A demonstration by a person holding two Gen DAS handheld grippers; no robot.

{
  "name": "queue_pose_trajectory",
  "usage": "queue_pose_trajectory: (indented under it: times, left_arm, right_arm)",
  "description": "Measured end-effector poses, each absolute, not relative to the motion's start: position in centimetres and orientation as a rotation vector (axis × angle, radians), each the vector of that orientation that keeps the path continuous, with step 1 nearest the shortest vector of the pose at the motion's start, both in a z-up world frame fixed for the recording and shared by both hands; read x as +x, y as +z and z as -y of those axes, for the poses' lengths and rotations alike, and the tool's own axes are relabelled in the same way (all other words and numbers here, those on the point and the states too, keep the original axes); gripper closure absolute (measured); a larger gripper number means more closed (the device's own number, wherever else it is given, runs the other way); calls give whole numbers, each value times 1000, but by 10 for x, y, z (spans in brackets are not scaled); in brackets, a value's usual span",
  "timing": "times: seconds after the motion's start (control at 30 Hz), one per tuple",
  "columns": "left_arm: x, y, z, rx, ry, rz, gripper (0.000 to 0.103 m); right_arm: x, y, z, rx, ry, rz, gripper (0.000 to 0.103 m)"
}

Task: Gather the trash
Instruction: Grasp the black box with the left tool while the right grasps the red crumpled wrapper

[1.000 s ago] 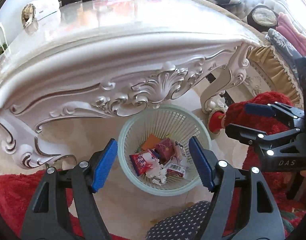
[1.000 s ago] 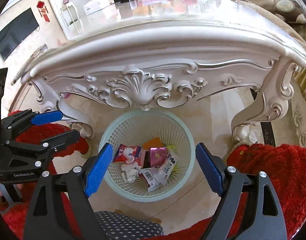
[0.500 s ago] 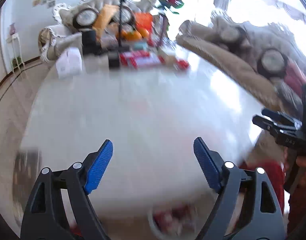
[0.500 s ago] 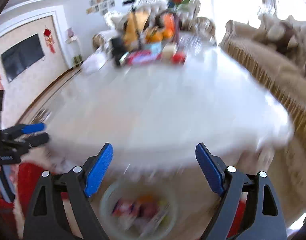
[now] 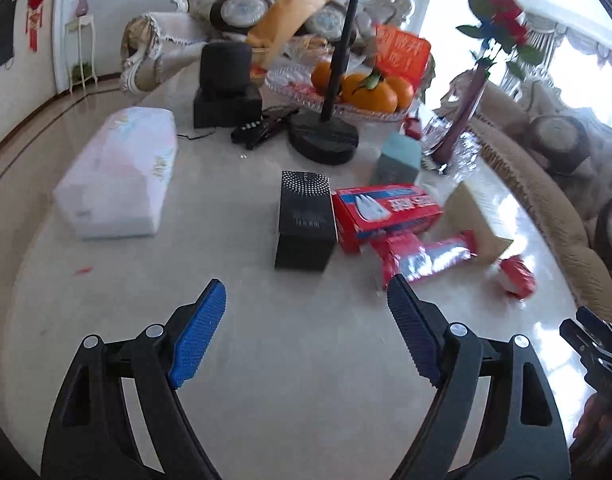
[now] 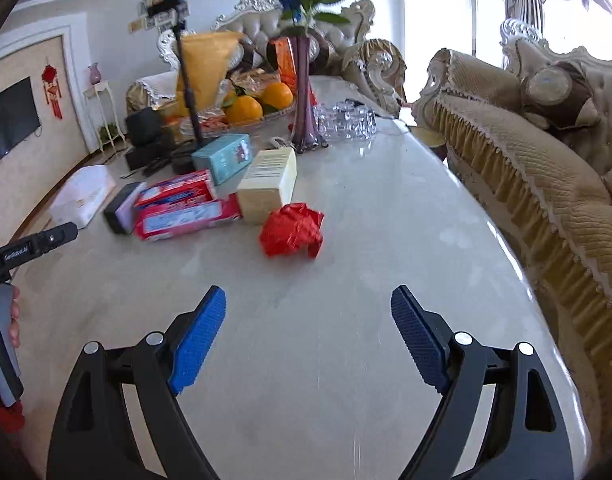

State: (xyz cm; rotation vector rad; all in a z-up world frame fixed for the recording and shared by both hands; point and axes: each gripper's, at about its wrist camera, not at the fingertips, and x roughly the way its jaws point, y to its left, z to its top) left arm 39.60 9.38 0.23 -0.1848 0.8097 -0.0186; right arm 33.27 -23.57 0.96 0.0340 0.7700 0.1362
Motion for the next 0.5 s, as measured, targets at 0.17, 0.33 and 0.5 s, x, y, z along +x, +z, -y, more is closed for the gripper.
queue_pose_trajectory:
  times: [0.17, 0.33, 0.5]
  left_arm:
    - [432, -5, -86, -115, -17, -807, 22]
    - [454, -11, -89, -141, -24, -825, 22]
    - [469, -15, -88, -126, -16, -825, 22]
  right_arm:
    - [366, -4, 233, 28, 135, -819, 22]
    - [390, -6, 228, 23, 155, -837, 22]
    - [408, -13, 223, 29, 159, -864, 22]
